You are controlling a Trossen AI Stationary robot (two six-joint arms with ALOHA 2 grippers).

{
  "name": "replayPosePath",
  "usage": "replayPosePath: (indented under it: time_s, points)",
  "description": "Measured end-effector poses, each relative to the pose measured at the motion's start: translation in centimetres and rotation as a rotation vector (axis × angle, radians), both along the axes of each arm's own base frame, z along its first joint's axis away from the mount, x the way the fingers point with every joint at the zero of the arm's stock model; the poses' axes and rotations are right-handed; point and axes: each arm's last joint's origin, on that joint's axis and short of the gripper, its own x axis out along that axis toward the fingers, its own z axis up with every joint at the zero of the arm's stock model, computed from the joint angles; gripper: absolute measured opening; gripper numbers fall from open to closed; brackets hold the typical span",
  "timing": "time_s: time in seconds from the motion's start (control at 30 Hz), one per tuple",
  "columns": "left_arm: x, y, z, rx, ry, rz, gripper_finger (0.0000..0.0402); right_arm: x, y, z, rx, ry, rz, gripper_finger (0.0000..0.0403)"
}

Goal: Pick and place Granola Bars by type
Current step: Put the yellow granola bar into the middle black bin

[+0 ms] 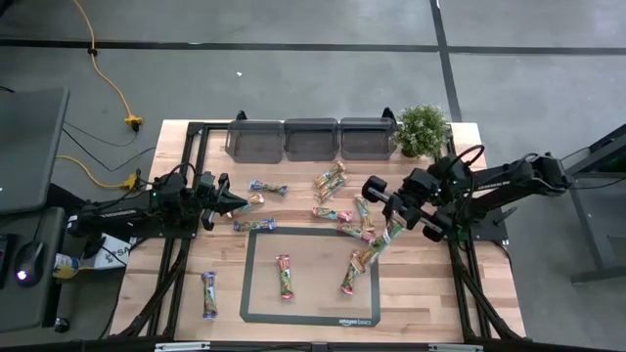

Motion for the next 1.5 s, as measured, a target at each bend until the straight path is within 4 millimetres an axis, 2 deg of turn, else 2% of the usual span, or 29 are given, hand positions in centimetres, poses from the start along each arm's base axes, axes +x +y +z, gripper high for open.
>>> replayPosePath:
  time_s: [0.2,0.33,0.53,0.8,1.07,1.17,1.37,1.5]
  points:
    - [0.0,0.0,0.0,0.000,0.000,-0.002,0.0001,0.1,-0.7,0.0,0.007,0.000,-0.037,0.0000]
    - [0.0,0.0,0.0,0.000,0.000,-0.004,0.0001,0.4,-2.1,0.1,0.064,0.004,-0.160,0.0000]
    - [0.0,0.0,0.0,0.000,0.000,-0.003,0.0001,1.4,-5.4,-1.0,0.177,0.139,-0.475,0.0000]
    - [0.0,0.0,0.0,0.000,0.000,-0.003,0.0001,1.9,-9.5,-2.8,0.341,0.309,-1.030,0.0000]
    - [0.0,0.0,0.0,0.000,0.000,-0.002,0.0001,1.6,-11.9,-4.2,0.415,0.494,-1.423,0.0000]
    - [0.0,0.0,0.0,0.000,0.000,-0.002,0.0001,1.9,-12.3,-3.0,0.321,0.631,-1.540,0.0000]
    - [0.0,0.0,0.0,0.000,0.000,0.002,0.0001,2.6,-12.9,1.1,0.049,0.891,-1.757,0.0000]
    - [0.0,0.0,0.0,0.000,0.000,0.002,0.0001,3.7,-13.5,2.2,-0.090,1.042,-1.840,0.0000]
